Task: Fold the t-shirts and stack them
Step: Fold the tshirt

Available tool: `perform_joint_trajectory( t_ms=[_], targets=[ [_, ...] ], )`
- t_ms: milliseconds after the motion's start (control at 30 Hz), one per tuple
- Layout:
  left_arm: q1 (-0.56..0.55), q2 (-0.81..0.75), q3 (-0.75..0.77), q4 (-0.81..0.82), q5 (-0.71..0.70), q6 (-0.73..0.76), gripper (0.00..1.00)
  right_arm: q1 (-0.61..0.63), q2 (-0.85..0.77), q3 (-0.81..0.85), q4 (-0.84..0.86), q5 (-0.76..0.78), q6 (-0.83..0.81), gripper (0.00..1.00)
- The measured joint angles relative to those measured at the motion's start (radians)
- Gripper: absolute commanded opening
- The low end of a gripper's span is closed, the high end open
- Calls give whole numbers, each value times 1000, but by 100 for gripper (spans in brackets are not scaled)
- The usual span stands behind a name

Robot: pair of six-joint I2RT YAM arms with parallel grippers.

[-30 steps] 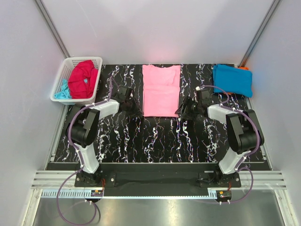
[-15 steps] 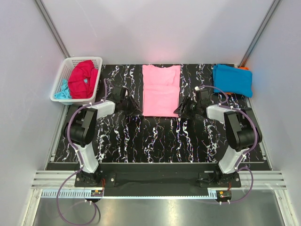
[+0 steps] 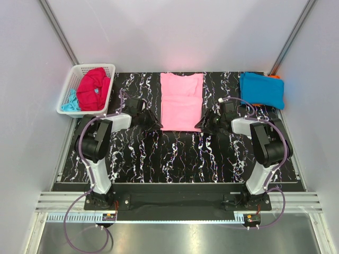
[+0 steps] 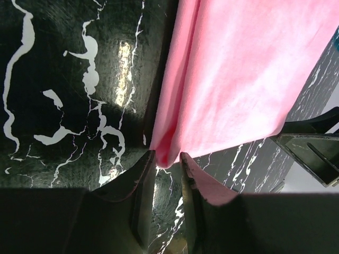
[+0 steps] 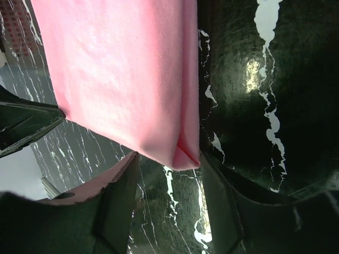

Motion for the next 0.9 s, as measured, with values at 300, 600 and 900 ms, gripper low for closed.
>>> perform_joint_trajectory(
  t_ms=[300,600,900],
  targets=[
    [0,36,7,3,14,8,16,0,50,10,3,-18,12,0],
    [-5,32,7,-5,-7,29,0,0,45,11,-12,-16,13,0],
    [-51,-82,-112,-35,-61,42,0,25,-95,-89,-106,-8,-2,0]
  ],
)
